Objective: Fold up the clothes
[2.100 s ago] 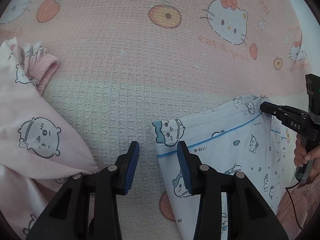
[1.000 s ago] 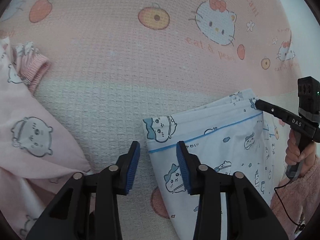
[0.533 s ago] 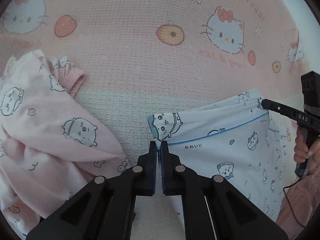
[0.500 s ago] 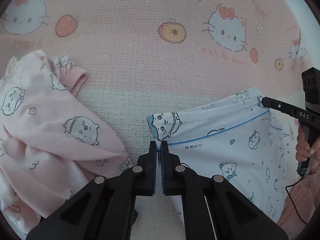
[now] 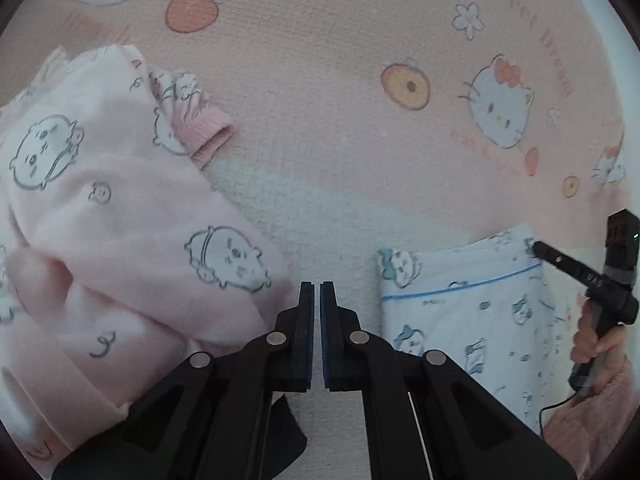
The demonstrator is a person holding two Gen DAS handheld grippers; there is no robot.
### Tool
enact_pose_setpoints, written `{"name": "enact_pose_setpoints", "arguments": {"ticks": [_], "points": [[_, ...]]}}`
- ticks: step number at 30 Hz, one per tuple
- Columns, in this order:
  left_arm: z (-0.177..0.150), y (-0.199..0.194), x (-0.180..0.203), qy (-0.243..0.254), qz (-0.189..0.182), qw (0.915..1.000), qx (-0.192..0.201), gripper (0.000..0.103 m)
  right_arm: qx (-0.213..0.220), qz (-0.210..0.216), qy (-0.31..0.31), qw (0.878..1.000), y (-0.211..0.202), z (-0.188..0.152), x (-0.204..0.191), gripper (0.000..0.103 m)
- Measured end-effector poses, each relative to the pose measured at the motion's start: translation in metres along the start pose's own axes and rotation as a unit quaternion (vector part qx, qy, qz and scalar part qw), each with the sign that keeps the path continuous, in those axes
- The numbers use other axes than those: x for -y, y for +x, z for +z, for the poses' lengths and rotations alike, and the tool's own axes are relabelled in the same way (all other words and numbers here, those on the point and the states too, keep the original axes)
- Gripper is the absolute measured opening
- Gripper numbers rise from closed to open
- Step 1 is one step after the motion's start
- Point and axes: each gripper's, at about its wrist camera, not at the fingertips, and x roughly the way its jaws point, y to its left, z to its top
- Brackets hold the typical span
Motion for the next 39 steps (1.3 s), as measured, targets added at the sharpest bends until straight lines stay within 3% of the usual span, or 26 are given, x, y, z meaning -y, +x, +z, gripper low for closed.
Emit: {"name": "enact_pose_setpoints", "arguments": {"ticks": [2,6,9,15,19,21,25,28,31,32,33,39], "points": [[0.006,0.005,0.006,0.025,0.0,0.9997,0.002,0.004,-0.003,0.005,-0.018,1.0,0.0,-0.003,-0.007,0.007],[0.01,0.032,0.02,0.037,-0.072,0.9965,-0.021,0.004,0.005,0.028,-0.023,0.999,-0.004,-0.004,-0.018,0.007],[0.004,0.048,0.036,0.057,-0.072,0.9951,-0.035,0.004,-0.011,0.014,-0.027,0.999,0.003,-0.006,-0.02,0.007],[-0.007,0.044,0.043,0.067,-0.113,0.9902,-0.048,0.004,-0.019,0.009,-0.026,0.999,0.005,-0.01,-0.017,0.007],[-0.005,0.049,0.049,0.067,-0.094,0.9929,-0.031,0.005,-0.028,-0.007,-0.028,0.999,0.01,-0.014,-0.015,0.008],[-0.004,0.047,0.056,0.083,-0.056,0.9949,-0.009,0.011,-0.031,-0.009,-0.03,0.999,0.01,-0.016,-0.015,0.008],[-0.006,0.049,0.064,0.106,-0.031,0.9939,-0.003,0.033,-0.033,-0.01,-0.032,0.999,0.009,-0.02,-0.016,0.008],[-0.006,0.052,0.072,0.109,-0.027,0.9937,-0.004,0.038,-0.037,-0.013,-0.029,0.999,0.01,-0.021,-0.014,0.008],[-0.005,0.057,0.08,0.111,-0.029,0.9934,-0.004,0.035,-0.04,-0.016,-0.025,0.999,0.011,-0.021,-0.013,0.008],[-0.004,0.055,0.079,0.106,-0.031,0.9939,-0.002,0.015,-0.04,-0.017,-0.024,0.999,0.011,-0.021,-0.013,0.008],[-0.003,0.054,0.078,0.101,-0.033,0.9944,0.0,0.007,-0.04,-0.019,-0.024,0.999,0.011,-0.021,-0.014,0.008],[0.003,0.037,0.072,0.084,-0.023,0.996,0.02,0.004,-0.021,-0.037,-0.051,0.998,-0.002,-0.018,-0.025,0.008]]}}
